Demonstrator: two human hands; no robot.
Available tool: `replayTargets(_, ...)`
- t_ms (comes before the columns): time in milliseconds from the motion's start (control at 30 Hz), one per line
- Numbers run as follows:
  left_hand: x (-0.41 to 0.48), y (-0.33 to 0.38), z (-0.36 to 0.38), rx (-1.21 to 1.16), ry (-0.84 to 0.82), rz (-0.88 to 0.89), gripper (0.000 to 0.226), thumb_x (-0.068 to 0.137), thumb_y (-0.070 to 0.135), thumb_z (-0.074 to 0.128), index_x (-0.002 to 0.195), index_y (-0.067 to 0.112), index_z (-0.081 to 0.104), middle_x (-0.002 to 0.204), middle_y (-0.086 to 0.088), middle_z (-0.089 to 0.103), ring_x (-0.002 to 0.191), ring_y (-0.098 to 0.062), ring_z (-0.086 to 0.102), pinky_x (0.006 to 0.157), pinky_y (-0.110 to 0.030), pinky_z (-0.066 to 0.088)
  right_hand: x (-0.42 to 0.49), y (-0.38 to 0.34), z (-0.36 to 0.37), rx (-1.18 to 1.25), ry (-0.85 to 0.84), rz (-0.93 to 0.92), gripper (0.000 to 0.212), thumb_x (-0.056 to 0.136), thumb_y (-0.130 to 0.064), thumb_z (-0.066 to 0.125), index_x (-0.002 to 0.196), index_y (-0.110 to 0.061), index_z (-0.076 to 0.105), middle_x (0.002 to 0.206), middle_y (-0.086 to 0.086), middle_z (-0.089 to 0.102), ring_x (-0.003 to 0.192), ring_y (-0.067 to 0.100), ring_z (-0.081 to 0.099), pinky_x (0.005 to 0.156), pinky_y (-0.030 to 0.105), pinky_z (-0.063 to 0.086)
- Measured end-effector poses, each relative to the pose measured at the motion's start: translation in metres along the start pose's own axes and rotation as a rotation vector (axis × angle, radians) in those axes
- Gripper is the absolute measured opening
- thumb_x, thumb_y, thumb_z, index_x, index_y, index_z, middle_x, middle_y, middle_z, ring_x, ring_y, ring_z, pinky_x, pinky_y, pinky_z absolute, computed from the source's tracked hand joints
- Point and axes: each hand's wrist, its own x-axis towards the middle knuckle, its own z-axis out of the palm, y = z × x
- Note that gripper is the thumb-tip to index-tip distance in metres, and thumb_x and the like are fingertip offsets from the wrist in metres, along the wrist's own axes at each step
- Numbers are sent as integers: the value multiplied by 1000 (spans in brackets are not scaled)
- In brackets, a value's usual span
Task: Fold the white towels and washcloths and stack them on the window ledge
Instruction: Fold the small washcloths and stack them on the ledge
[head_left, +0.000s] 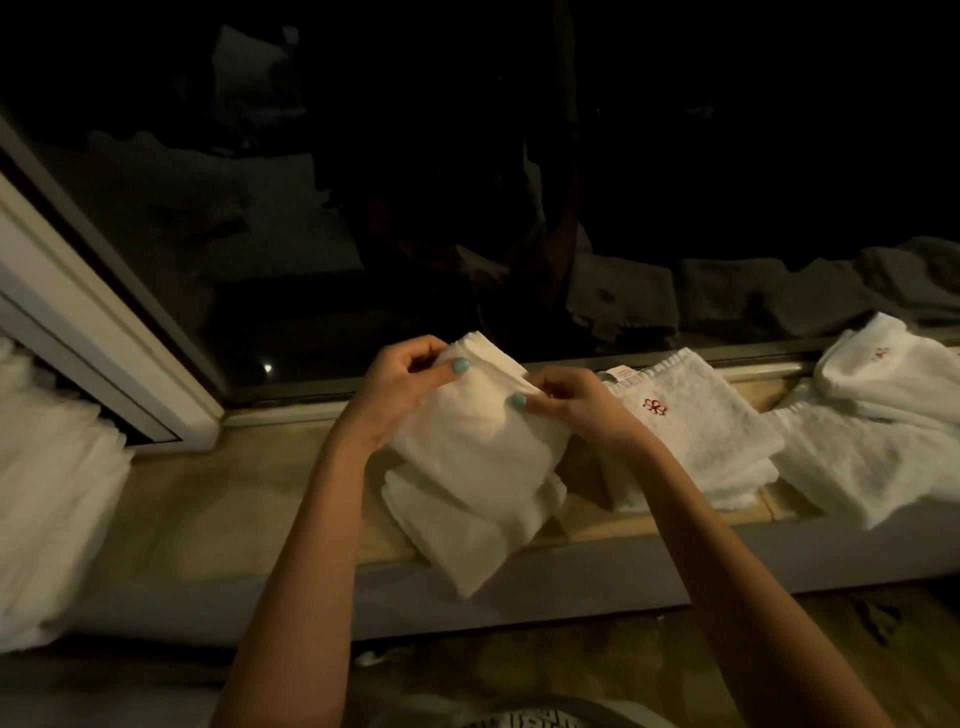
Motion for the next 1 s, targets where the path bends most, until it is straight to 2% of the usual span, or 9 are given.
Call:
replayTargets(100, -7, 13, -7, -79, -31, 30, 7, 76, 25, 72, 76, 32, 70, 78, 9, 67, 77, -9, 61, 70, -25, 49, -1, -15, -4, -17, 14, -86, 5, 87, -32, 67, 89, -27, 66, 96, 4, 63, 81, 17, 57, 74, 35, 49)
replayTargets(200, -9, 26, -10, -105, -70, 44, 15, 74, 19, 74, 79, 33, 73, 81, 8, 70, 78, -7, 65, 68, -21, 51, -5, -27, -8, -59, 43, -135, 17, 86, -32, 68, 92, -17, 67, 92, 9, 64, 78, 23, 57, 71, 41, 51)
replayTargets(367, -5, 56, -3, -81, -96, 109, 3, 77, 32, 72, 77, 31, 69, 76, 10, 67, 71, -4, 62, 62, -19, 49, -14, -47, -26, -94, 104, -214, 13, 86, -30, 68, 86, -17, 65, 86, 13, 63, 79, 29, 59, 74, 47, 50)
replayTargets(533, 5, 73, 21, -48, -23, 233, 11, 80, 31, 73, 77, 32, 63, 78, 8, 62, 73, -8, 59, 63, -22, 48, -21, -52, -54, -113, 136, -255, 8, 86, -33, 66, 86, -26, 63, 88, 0, 65, 79, 15, 61, 72, 35, 53)
replayTargets(667, 11, 78, 42, -38, 51, 302, 12, 82, 25, 71, 81, 27, 59, 77, 11, 57, 74, -7, 55, 64, -21, 45, -24, -48, -75, -125, 132, -268, 11, 89, -30, 64, 88, -38, 56, 89, -20, 60, 79, -3, 58, 63, 14, 48)
replayTargets(767, 12, 83, 61, -137, 65, 322, 16, 81, 22, 72, 87, 30, 60, 81, 12, 58, 74, -5, 55, 63, -19, 46, -33, -46, -98, -71, 89, -285, 23, 87, -29, 65, 96, -45, 51, 98, -20, 59, 89, -1, 60, 69, 16, 54)
replayTargets(833, 15, 87, 70, -189, 42, 301, 28, 78, 26, 71, 103, 32, 62, 93, 7, 62, 85, -10, 60, 69, -21, 50, -37, -43, -111, -40, 49, -289, 30, 85, -31, 66, 100, -50, 48, 99, -18, 60, 93, 0, 60, 75, 19, 56)
replayTargets(900, 17, 94, 80, -190, 13, 266, 41, 76, 30, 70, 116, 34, 62, 106, 1, 63, 95, -15, 62, 75, -23, 51, -38, -37, -122, -43, 66, -291, 31, 83, -31, 68, 104, -44, 50, 101, -19, 59, 96, -1, 58, 80, 19, 55)
replayTargets(1000, 19, 103, 99, -206, 3, 271, 29, 80, 21, 67, 106, 36, 69, 101, 5, 66, 88, -11, 63, 70, -21, 52, -38, -28, -139, -53, 95, -316, 25, 83, -30, 69, 104, -29, 56, 106, -21, 54, 98, -1, 56, 84, 15, 53)
